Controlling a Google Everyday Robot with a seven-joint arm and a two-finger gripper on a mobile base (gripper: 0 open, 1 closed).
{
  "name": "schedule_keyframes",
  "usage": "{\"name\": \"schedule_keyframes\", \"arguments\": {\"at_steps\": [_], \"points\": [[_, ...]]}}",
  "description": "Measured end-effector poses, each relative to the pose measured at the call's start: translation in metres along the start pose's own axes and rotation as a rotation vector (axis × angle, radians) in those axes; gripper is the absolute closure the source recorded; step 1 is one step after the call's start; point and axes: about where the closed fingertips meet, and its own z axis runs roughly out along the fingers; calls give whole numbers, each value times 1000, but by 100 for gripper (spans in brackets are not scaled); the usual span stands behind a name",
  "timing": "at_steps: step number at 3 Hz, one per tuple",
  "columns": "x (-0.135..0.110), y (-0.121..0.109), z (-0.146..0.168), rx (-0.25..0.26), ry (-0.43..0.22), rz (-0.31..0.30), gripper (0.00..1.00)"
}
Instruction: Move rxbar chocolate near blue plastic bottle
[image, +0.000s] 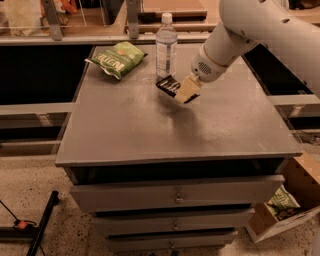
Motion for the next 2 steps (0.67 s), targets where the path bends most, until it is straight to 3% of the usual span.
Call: {"name": "schedule_keyframes", "arguments": {"at_steps": [2], "points": [[-13, -24, 11, 6, -7, 25, 100]]}}
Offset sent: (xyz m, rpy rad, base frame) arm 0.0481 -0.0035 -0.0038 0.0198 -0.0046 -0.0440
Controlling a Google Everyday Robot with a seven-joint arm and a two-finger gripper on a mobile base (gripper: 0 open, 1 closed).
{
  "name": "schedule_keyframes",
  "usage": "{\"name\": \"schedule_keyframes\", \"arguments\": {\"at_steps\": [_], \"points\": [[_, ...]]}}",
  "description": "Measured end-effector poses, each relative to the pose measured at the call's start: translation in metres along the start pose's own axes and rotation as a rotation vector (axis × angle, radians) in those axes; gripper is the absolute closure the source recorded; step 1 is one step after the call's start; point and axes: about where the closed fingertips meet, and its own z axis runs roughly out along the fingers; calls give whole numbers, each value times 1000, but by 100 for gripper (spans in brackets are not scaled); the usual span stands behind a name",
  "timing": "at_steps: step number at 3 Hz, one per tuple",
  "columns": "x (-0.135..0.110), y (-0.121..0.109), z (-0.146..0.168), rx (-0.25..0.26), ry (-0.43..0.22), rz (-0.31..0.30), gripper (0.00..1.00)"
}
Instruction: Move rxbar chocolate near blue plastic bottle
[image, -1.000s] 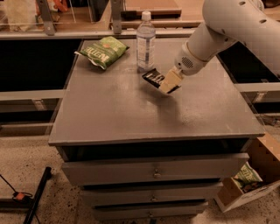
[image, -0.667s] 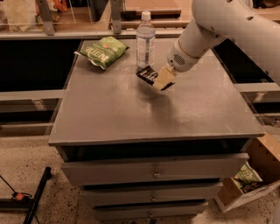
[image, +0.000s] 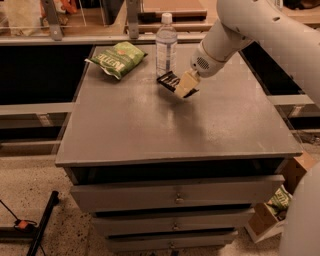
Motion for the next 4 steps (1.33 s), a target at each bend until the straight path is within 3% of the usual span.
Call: {"name": "schedule_keyframes", "arguments": {"at_steps": [1, 4], "points": [[-4, -9, 6, 3, 3, 14, 82], [-5, -20, 13, 19, 6, 47, 12]]}}
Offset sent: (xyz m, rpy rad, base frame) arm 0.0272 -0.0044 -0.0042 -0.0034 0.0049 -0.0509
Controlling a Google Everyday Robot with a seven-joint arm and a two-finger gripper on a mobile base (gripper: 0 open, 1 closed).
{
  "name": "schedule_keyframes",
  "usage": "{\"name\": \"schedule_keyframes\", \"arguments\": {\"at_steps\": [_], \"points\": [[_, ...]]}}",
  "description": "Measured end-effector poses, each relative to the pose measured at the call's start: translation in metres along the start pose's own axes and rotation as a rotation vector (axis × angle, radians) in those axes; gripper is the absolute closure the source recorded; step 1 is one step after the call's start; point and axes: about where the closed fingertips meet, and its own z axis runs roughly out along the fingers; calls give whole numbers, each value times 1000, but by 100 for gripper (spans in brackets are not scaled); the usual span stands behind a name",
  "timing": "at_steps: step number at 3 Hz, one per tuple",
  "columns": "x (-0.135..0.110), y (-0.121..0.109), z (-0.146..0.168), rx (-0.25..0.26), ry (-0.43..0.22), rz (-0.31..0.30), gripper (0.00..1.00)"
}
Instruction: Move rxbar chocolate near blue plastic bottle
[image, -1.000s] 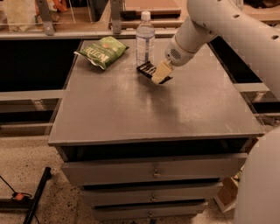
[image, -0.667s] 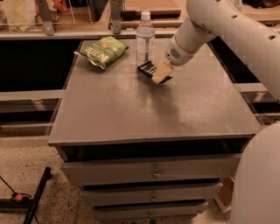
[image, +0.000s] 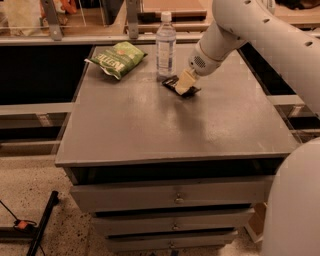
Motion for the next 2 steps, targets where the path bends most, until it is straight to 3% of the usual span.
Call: {"name": "schedule_keyframes", "arguments": {"at_steps": [1, 2], "points": [[0, 1, 3, -4, 3, -1, 0], [0, 1, 3, -4, 3, -1, 0]]}}
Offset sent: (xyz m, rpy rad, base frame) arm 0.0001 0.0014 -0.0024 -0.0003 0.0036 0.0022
